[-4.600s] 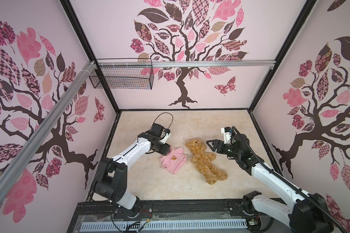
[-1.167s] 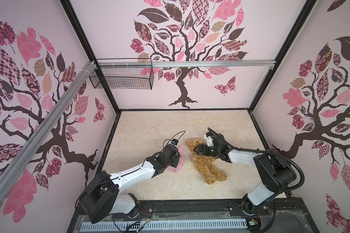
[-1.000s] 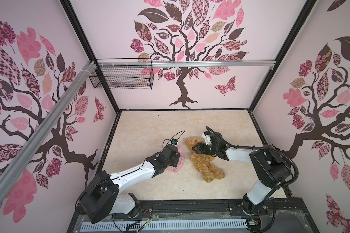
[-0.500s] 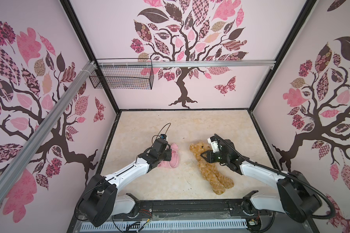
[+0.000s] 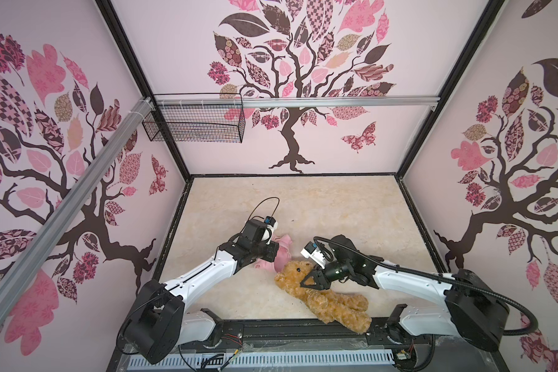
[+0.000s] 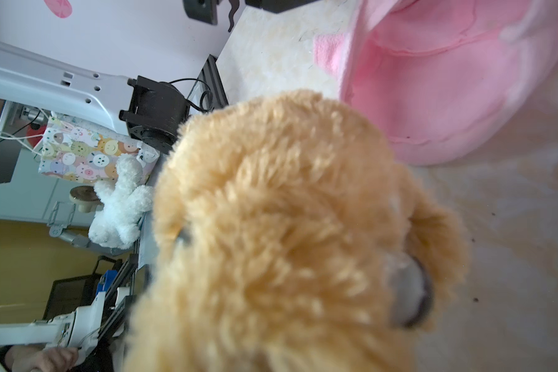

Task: Dress the teddy bear
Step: 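Pull the bear's head toward the hoodie opening held by the left gripper, then pull the hoodie hem over the head with left gripper while right holds head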

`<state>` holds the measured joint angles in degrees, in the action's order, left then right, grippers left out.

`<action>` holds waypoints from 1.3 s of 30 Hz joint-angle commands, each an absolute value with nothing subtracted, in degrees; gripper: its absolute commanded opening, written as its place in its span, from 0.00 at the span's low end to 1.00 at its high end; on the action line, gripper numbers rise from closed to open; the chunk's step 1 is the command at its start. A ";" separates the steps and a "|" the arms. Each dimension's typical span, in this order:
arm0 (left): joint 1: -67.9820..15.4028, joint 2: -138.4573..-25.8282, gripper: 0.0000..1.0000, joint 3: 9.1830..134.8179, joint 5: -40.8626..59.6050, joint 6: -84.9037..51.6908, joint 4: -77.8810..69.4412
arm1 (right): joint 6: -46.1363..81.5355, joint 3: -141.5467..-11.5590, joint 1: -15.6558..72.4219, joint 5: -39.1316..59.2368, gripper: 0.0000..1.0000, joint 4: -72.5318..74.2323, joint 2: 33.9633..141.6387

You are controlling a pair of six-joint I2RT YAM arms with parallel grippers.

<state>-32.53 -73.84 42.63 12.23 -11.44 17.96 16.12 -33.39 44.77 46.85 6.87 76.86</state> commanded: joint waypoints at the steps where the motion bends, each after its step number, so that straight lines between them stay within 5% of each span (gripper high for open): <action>1: -32.26 -72.27 0.00 46.13 16.43 -6.08 22.14 | 9.44 -38.00 44.62 52.94 0.26 9.16 83.21; 7: -32.17 -71.56 0.00 46.14 19.55 -3.54 23.78 | 9.60 -40.82 41.27 49.79 0.23 12.80 91.09; 18: -32.17 -73.98 0.00 48.21 24.17 0.44 26.67 | 15.77 -30.79 39.99 36.60 0.21 30.57 86.59; 26: -32.25 -74.19 0.00 49.15 29.73 -1.35 25.39 | 18.71 -29.88 41.44 21.34 0.17 27.51 86.04; 39: -34.10 -75.30 0.00 51.39 30.25 -4.74 24.59 | 24.11 -29.23 45.45 16.78 0.16 33.18 87.21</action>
<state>-33.43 -74.87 48.36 28.80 -3.57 25.61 22.46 -29.30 45.15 19.11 30.13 86.96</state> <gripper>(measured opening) 0.047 0.195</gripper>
